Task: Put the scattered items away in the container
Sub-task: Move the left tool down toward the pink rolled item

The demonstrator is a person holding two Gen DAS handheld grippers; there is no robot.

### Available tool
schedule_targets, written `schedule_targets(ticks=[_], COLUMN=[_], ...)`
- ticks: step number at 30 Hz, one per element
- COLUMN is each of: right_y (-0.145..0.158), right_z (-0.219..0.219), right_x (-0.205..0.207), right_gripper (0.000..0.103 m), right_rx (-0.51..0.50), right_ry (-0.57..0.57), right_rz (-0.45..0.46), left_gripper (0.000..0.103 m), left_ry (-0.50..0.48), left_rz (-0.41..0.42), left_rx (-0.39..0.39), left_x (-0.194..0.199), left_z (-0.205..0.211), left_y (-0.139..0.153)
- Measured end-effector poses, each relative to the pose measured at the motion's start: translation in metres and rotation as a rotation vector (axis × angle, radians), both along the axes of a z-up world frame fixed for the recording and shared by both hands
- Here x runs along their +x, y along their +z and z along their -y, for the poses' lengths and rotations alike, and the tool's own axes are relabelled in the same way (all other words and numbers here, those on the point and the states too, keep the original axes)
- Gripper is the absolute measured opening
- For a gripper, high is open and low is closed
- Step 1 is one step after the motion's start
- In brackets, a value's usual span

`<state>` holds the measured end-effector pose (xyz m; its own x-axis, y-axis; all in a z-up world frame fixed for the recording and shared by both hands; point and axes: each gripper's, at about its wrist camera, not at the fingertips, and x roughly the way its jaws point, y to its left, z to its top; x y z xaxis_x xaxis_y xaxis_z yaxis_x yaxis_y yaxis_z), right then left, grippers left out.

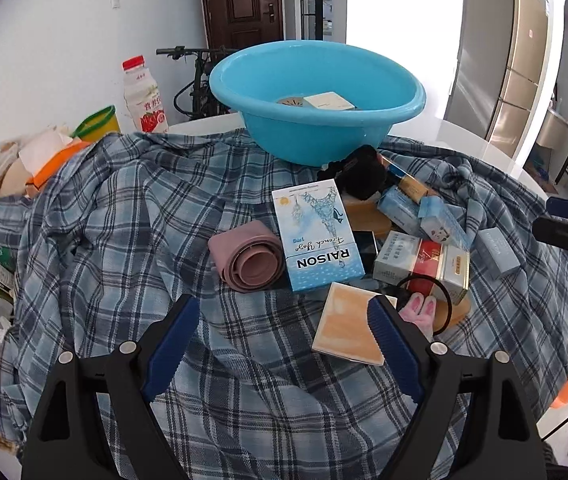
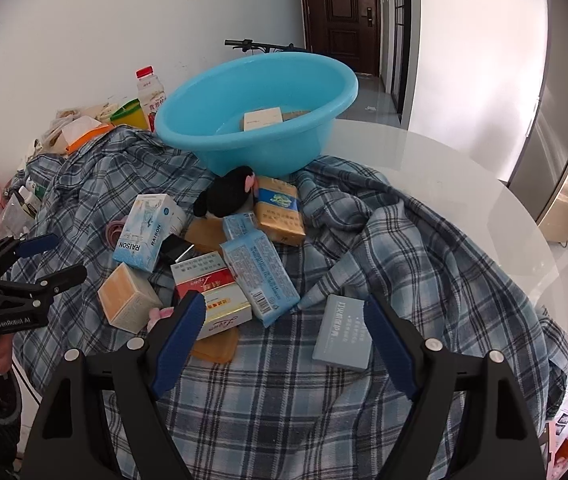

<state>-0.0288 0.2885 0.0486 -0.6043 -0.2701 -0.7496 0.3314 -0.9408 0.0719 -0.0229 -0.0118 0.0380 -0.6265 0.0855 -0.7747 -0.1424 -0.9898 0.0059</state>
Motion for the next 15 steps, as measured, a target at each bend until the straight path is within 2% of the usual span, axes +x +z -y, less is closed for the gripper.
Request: schedule_targets(ticks=[3, 8, 15], right_y=[0.001, -0.007, -0.014], right_z=[-0.002, -0.002, 0.003], right_x=[0.000, -0.003, -0.009], right_gripper=[0.080, 0.080, 0.080], right_rx=[0.001, -0.011, -0.019], right_ry=[-0.009, -0.016, -0.015], right_rz=[-0.012, 0.012, 0.037], left_gripper=[0.088, 0.088, 0.088], left_ry=[0.013, 0.011, 0.036], left_rz=[0.008, 0.023, 0.058], left_rx=[0.040, 0.055, 0.008], left_x=[-0.005, -0.012, -0.030], left_z=[0.010, 0.019, 0.027], left_y=[0.003, 0.004, -0.009])
